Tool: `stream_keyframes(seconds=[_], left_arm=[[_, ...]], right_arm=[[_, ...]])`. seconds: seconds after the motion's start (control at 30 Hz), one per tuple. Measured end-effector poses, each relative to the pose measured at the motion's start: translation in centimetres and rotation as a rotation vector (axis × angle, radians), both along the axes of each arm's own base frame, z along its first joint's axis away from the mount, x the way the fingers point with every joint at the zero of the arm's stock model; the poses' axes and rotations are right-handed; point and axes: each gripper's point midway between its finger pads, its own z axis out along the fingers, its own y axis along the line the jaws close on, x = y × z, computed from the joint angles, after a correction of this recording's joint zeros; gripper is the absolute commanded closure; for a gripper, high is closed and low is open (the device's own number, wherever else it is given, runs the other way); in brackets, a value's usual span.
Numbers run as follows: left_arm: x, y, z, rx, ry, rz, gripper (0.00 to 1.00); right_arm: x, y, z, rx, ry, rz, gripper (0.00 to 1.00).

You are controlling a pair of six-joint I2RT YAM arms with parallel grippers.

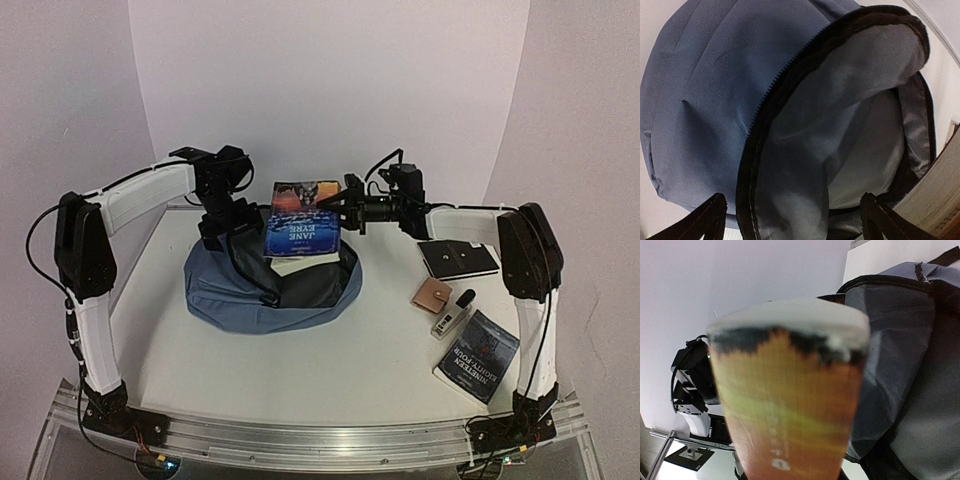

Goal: Pack the student bag
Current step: Place the book in the student bag.

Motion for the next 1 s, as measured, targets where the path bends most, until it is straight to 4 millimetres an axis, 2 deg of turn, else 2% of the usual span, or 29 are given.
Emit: stream_keyframes(seconds=[0.07,0.1,0.17,0.23,0.33,0.37,0.6,0.73,0.83,1.0], left_arm=[[0.4,0.1,-0.8,0.014,0.029,-0.003,0.25],[0.7,0.1,-1.0,0.015,0.037,-0.005,0.34],[1.2,0.2,-1.3,0.009,0.049,-0.006,0.59],[1.6,0.1,-1.1,-0.001,0.052,-0.006,0.78],[2.0,0.2,-0.4,-0.017,0.042,-0.02,0.97],[2.2,0.2,-0.1,-0.023,0.037,-0.022,0.99],[2.3,-0.5,1.3,-0.081,0.017,-0.042,1.0],[2.2,-1.3,3.4,-0.151,-0.039,-0.064,1.0],[2.2,-1.9,5.5,-0.202,-0.092,-0.089,1.0],[2.4,-3.2,7.5,-0.271,-0.135,-0.138,1.0]], right_arm=[[0.2,0.1,-0.9,-0.001,0.019,-0.002,1.0],[0.3,0.2,-1.3,-0.004,0.029,-0.003,1.0],[0.5,0.3,-2.0,-0.008,0.043,-0.003,1.0],[0.7,0.3,-2.9,-0.012,0.05,-0.003,1.0],[1.2,0.1,-4.5,-0.021,0.057,-0.01,1.0],[1.3,0.0,-5.1,-0.027,0.062,-0.011,1.0],[1.6,-2.0,-11.5,-0.193,0.079,-0.051,1.0],[1.6,-3.3,-14.1,-0.31,0.059,-0.072,1.0],[1.5,-3.7,-15.1,-0.365,0.039,-0.075,1.0],[1.4,-3.2,-14.6,-0.399,-0.005,-0.054,1.0]])
